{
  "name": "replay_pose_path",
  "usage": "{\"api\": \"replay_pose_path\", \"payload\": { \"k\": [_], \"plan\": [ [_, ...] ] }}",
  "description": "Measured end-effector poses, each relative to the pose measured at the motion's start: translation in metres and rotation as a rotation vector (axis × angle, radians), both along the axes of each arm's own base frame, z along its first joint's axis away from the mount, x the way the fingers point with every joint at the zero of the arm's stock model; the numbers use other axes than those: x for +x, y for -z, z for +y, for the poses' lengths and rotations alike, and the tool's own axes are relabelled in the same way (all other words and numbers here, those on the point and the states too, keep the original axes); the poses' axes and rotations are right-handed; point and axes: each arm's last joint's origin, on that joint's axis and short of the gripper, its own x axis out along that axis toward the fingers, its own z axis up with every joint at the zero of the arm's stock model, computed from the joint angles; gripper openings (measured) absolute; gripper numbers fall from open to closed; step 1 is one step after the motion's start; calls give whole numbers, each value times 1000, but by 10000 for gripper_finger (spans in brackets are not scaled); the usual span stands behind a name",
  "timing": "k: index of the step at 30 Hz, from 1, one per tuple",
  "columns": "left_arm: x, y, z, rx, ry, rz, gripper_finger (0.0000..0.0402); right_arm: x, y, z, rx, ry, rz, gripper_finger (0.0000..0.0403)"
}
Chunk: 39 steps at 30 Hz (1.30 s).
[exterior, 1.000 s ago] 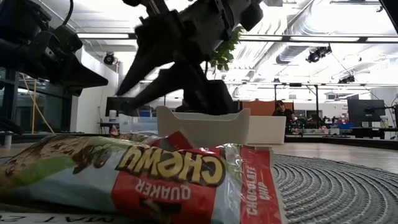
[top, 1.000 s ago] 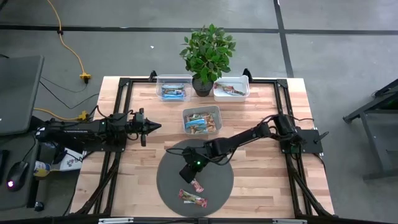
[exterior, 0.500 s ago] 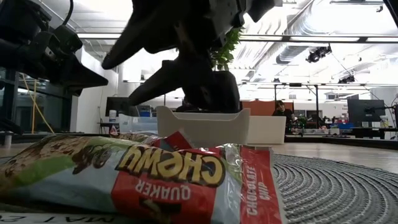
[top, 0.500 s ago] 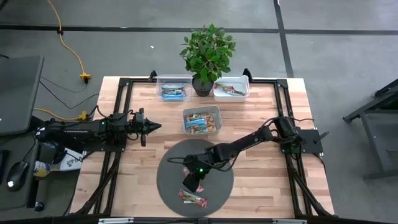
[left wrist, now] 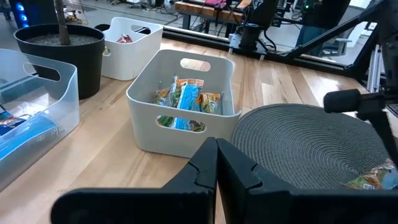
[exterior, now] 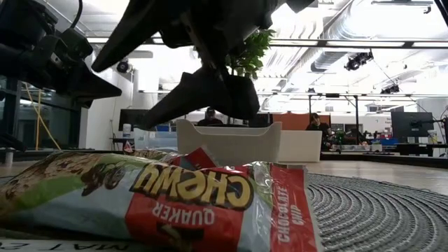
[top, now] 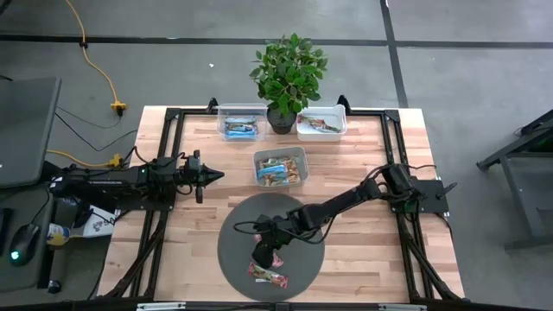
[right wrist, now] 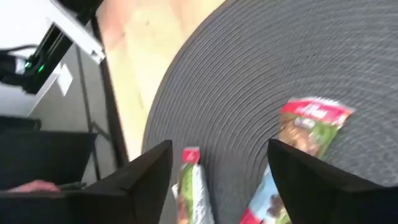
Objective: Pick and place Granola Bars by type
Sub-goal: Put the red granola bar into the white bin
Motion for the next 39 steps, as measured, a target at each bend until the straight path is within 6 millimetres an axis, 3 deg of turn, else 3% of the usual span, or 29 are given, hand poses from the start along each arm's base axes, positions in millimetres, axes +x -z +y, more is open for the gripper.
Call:
{"api": "replay_pose_path", "payload": {
  "k": [9,16,21,39],
  "plan": [
    [0,0,0,0,0,0,1,0,0,1,-73,26,-26,261],
    [0,0,0,0,0,0,1,-9,1,20,-342,-33,-96,262],
    [0,0,0,0,0,0,1,-22,12,24,-446,18,21,262],
    [0,0,0,0,0,1,1,-16,42,30,-446,-36,41,262]
  ]
}}
